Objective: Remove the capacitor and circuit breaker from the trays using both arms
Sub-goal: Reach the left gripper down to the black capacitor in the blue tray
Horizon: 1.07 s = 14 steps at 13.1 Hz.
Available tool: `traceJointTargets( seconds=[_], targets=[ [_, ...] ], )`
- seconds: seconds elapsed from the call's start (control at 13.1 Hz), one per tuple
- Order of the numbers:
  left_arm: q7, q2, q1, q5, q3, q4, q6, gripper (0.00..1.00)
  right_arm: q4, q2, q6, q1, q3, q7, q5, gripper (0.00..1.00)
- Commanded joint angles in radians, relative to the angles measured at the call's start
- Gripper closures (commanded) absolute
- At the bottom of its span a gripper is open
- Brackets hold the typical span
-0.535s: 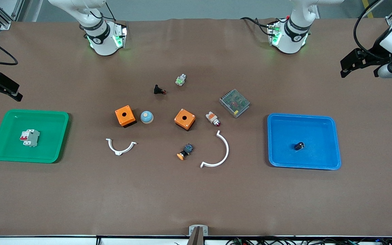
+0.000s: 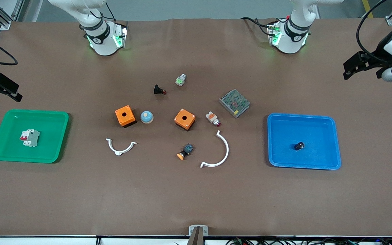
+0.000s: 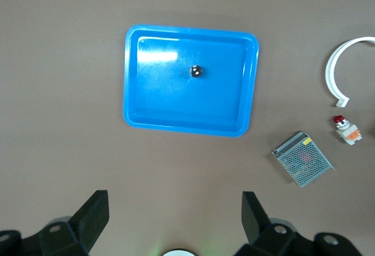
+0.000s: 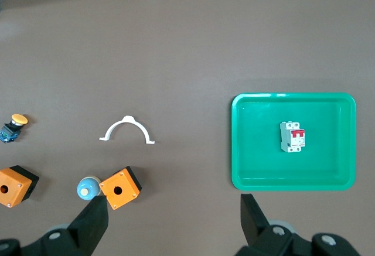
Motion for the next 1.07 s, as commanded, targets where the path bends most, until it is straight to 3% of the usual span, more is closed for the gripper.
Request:
traceJointTargets(
  seconds=[0.0,0.38,0.61,0.99],
  targets=[
    [0.006,0.140,0.004,0.019,0.005,0.030,0.056,0.00,0.024,0.014,-0.004,0.004,-0.001,0.000,-0.005,0.00],
    [-0.014,0.340,0.002,0.019,0.003,-0.029,0.286,0.00,0.026,0.043,0.017,0.007,0.001,0.000,-0.003,0.00],
    [-0.017,0.388,-0.002,0.019,0.002,-0.129,0.467,0.00,0.026,0.045,0.017,0.005,-0.001,0.000,-0.006,0.00],
    [-0.037,0.443,0.016,0.006,0.000,-0.221,0.599,0.03,0.026,0.088,0.017,0.008,0.001,0.000,-0.006,0.00]
  ],
)
